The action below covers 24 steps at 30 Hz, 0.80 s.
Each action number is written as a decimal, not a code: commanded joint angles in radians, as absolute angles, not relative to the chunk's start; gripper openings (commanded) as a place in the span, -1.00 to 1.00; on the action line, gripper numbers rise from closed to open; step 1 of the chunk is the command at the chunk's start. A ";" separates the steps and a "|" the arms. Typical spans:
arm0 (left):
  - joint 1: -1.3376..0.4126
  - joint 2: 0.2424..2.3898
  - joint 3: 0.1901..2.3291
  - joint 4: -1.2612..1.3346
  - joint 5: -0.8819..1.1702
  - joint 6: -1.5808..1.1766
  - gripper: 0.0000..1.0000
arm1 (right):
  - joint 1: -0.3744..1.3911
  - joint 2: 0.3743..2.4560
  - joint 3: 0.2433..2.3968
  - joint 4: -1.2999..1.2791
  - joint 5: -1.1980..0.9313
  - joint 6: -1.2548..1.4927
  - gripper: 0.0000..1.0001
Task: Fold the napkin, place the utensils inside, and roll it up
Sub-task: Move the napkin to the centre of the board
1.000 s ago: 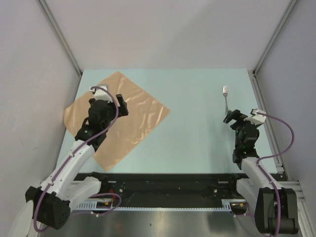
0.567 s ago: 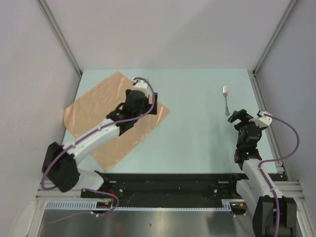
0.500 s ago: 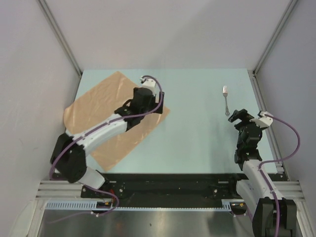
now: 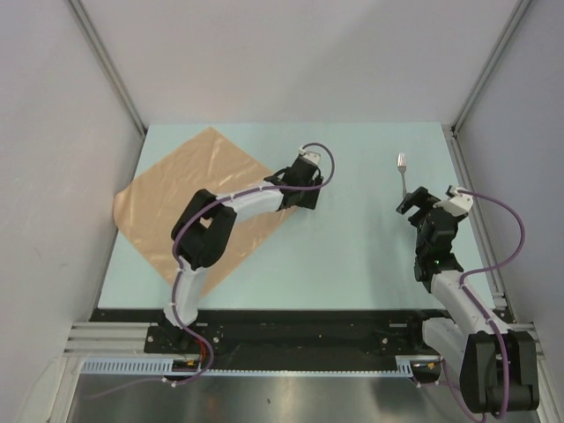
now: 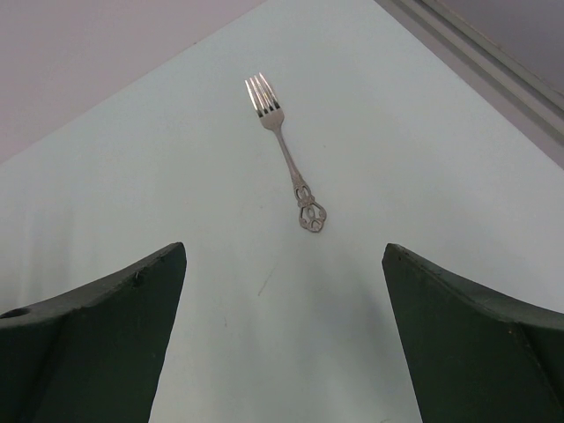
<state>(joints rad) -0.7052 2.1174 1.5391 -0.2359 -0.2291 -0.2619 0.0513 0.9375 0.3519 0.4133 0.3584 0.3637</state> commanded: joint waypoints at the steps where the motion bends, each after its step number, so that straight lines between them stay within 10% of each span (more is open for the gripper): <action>1: -0.710 2.152 1.633 -0.232 -0.207 -0.293 0.33 | 0.055 0.908 0.348 0.494 0.341 0.345 0.99; 24: -0.675 2.289 1.706 -0.348 -0.282 -0.370 -0.34 | 0.054 0.916 0.353 0.486 0.296 0.330 0.99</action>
